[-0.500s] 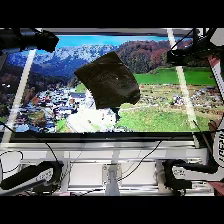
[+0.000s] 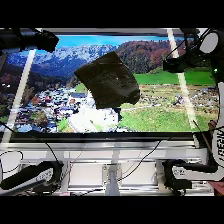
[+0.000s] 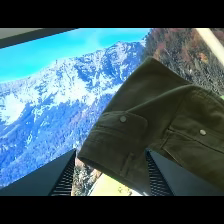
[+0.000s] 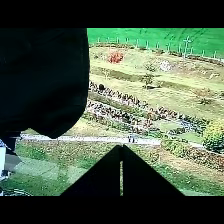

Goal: Fold the clothes and pants, and hang the long-sleeved shirts on hangers.

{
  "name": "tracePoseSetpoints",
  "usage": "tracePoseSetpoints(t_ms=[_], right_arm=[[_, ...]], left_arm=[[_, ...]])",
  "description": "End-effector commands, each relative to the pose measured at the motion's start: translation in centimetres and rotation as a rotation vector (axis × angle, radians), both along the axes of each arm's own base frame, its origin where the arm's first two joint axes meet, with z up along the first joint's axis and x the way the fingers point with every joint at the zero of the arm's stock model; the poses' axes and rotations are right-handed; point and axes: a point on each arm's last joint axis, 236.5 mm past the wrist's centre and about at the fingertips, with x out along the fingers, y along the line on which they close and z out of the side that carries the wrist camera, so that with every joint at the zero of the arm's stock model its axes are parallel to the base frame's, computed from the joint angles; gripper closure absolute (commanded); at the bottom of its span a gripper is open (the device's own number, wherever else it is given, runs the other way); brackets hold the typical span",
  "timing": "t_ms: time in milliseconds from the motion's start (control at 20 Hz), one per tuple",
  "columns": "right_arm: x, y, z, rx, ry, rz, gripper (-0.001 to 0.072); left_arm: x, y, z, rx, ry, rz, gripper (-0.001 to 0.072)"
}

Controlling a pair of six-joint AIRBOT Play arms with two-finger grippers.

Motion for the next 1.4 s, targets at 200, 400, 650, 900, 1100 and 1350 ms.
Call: tracePoseSetpoints(t_ms=[200, 400, 650, 900, 1100, 1350], right_arm=[[0.3, -0.1, -4.3, -0.025, 0.064, 0.040, 0.0684], [0.7, 0.0, -4.1, -0.025, 0.044, 0.040, 0.0684], [1.1, 0.0, -4.6, -0.025, 0.044, 0.039, 0.0684], [1.4, 0.0, -4.6, -0.026, 0.033, 0.039, 0.0684], [1.8, 0.0, -4.3, -0.025, 0.012, 0.038, 0.0684], [2.2, 0.0, -4.2, -0.024, -0.006, 0.037, 0.0684]], left_arm=[[0.0, 0.0, 0.0, 0.000, -0.001, 0.001, 0.0227], [0.0, -0.6, 0.0, -0.063, 0.020, 0.009, 0.0228], [-0.2, -1.6, -10.2, -0.094, 0.358, 0.015, 0.0233], [-4.1, -6.7, -24.2, -0.361, 0.739, 0.000, 0.0321], [-7.7, -10.0, -31.1, -0.477, 0.889, 0.049, 0.0007], [-10.2, -15.2, -35.4, -0.418, 0.958, -0.008, 0.0009]])
